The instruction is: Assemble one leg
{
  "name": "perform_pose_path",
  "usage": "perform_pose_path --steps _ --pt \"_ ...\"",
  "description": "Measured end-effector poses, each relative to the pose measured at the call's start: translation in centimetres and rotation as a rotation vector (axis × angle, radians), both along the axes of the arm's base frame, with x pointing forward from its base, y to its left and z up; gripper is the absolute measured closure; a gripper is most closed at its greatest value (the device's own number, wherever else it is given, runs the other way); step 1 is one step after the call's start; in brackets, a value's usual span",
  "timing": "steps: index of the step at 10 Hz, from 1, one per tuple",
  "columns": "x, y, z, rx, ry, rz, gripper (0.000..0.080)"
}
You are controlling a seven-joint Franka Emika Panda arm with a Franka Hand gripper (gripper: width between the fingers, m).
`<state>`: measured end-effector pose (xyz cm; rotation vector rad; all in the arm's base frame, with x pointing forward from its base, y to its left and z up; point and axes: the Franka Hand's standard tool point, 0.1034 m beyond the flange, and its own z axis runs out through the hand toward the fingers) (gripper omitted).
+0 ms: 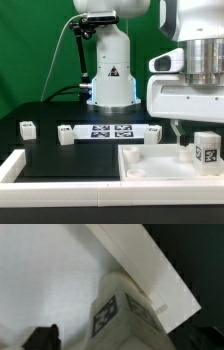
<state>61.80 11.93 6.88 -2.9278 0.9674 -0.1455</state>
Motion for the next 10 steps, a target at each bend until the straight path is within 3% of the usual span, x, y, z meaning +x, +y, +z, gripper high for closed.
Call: perform_pose_path --steps 3,7,8,9,10 --pt "0.25 -0.31 0.16 -0.048 -0.01 0.356 0.015" --pt "0.45 -0.38 0.28 -0.098 -0.022 0.617 0.015" --pt "0.45 -0.31 0.3 -0.098 -0.023 0.613 0.017" --pt "0.45 -0.4 0.27 -0.098 -0.022 0.611 0.0311" --pt "0.45 -0.4 0.27 -0.096 -0.022 0.598 0.0311"
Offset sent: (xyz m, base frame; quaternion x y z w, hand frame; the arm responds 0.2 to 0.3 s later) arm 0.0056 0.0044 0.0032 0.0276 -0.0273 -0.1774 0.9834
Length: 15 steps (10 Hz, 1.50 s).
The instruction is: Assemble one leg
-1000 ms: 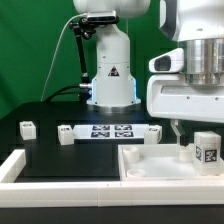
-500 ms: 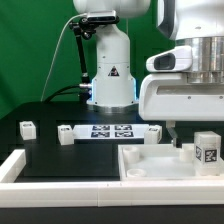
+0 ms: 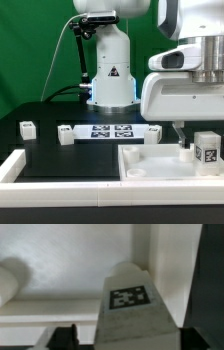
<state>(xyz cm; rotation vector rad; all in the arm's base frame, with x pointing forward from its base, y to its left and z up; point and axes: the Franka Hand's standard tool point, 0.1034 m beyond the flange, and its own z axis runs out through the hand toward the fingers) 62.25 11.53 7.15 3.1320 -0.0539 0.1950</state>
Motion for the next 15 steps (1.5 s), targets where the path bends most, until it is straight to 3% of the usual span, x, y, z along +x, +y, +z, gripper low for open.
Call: perform_pose_path --steps 1,2,12,15 --pt "0.0 -0.01 0.0 0.002 0.0 -0.018 0.049" --pt "0.0 -0.05 -0.01 0.002 0.0 -0.019 0.0509" --pt "0.0 0.0 -0.18 0.156 -0.018 -0.983 0.0509" --pt "-0.17 0.22 -0.21 0.22 -0.003 -1.359 0.0509"
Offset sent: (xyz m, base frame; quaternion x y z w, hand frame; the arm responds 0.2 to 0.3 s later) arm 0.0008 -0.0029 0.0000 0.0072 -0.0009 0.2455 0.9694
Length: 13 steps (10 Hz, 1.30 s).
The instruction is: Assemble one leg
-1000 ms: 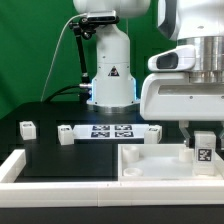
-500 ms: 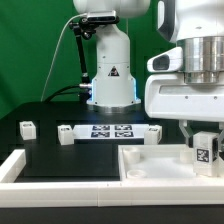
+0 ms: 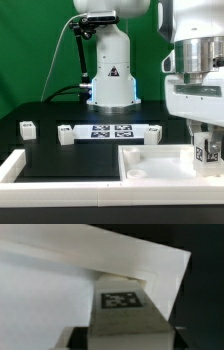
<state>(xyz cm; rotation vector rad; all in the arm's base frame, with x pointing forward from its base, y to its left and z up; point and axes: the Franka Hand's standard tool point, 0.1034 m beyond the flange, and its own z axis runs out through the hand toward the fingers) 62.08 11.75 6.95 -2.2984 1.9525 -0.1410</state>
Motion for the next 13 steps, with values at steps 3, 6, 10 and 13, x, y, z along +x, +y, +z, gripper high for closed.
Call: perform_pose_path --steps 3,6,10,13 --pt "-0.04 -0.04 0.02 0.037 0.008 -0.212 0.0508" --pt "-0.04 -0.06 0.01 0.051 0.012 -0.275 0.0508" --pt "0.04 -0.34 0.04 0.02 0.006 -0.074 0.0161" --pt "-0.14 0.15 -0.01 -0.03 0.005 0.261 0.0153"
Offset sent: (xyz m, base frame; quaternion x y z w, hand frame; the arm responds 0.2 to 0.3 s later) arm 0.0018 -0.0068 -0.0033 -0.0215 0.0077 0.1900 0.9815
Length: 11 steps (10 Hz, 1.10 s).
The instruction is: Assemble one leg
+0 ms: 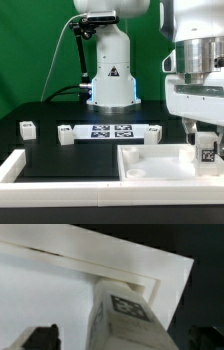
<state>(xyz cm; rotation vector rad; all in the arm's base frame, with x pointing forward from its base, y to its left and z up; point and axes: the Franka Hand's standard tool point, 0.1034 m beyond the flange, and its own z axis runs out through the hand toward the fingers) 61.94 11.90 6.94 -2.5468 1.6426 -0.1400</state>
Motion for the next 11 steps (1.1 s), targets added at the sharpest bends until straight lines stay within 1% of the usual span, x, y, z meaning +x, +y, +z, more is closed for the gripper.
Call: perform_pose_path --steps 2,3,5,7,8,9,10,11 --pt "0.08 -0.33 0.01 -0.03 -0.009 0.204 0.015" --pt "0.2 -0.43 0.09 -0.052 -0.014 0.331 0.015" --pt "0.34 -0.32 0.26 -0.09 -0.015 0.522 0.015" --pt "0.42 -0.31 0.33 -0.139 -0.016 0.746 0.015" --pt "0.43 -0.28 0.34 -0.15 -0.018 0.793 0.015" --pt "0.49 -0.32 0.34 -0.164 -0.023 0.842 0.0172" --pt "0.49 -0.34 0.34 -0.162 -0.023 0.834 0.0172" --pt "0.49 -0.35 0.34 -0.162 -0.023 0.834 0.0341"
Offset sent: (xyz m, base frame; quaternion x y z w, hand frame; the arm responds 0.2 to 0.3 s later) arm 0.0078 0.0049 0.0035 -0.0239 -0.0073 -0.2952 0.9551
